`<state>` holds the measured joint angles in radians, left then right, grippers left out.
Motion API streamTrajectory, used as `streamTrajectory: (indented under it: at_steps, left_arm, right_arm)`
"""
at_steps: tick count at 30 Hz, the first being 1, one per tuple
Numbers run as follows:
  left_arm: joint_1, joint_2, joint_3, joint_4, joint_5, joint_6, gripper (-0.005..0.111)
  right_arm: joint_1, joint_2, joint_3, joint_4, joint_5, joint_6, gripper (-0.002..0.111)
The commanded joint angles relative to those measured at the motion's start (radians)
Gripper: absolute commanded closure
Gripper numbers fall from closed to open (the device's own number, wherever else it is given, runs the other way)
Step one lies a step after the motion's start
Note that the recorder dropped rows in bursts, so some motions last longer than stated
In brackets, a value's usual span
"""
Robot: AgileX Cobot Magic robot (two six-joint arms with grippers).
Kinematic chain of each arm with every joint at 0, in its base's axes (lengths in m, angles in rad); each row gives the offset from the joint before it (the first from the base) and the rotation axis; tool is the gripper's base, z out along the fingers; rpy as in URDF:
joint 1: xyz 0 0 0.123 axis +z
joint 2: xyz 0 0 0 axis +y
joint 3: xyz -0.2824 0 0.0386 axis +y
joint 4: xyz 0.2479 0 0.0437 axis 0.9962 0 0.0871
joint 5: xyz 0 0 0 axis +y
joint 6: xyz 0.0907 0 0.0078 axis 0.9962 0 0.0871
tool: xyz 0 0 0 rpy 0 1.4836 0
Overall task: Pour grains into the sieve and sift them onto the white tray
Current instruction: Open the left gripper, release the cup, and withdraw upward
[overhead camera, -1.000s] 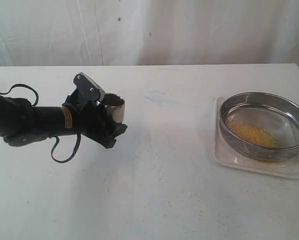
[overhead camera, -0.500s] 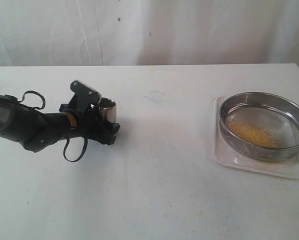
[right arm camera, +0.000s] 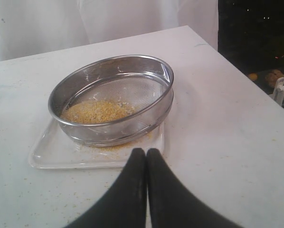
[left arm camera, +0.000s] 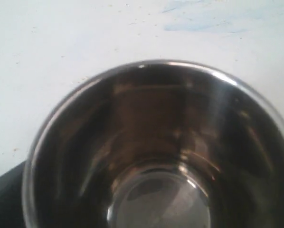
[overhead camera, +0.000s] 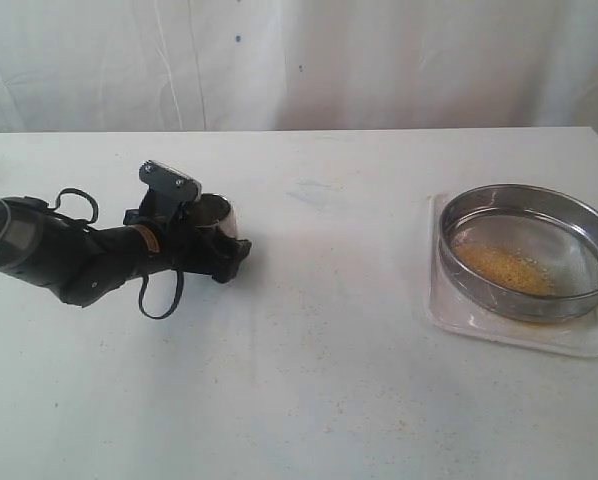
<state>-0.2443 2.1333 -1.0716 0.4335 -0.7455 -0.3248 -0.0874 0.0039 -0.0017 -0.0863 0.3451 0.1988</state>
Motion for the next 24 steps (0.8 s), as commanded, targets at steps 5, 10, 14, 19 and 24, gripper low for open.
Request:
streamTrajectory:
  at_steps: [5,10,14,19,24]
  left_arm:
    - [0.001,-0.135,-0.001,-0.01,0.06,-0.017,0.002]
    - [0.001,-0.283,-0.001,0.007,0.257,-0.017,0.002]
    - [0.001,-0.449,-0.001,0.023,0.516,-0.016,0.002]
    - [0.001,-0.64,-0.001,0.025,0.745,-0.009,0.002]
    - [0.004,-0.73,-0.001,0.027,0.938,-0.009,0.013]
  right_arm:
    - [-0.003,-0.004,0.002,-0.008,-0.002,0.0,0.108]
    - [-0.003,-0.004,0.002,-0.008,-0.002,0.0,0.108]
    - [-0.003,-0.004,0.002,-0.008,-0.002,0.0,0.108]
    - [-0.003,-0.004,0.002,-0.008,-0.002,0.0,0.108]
    - [-0.003,-0.004,0.002,-0.008,-0.002,0.0,0.108]
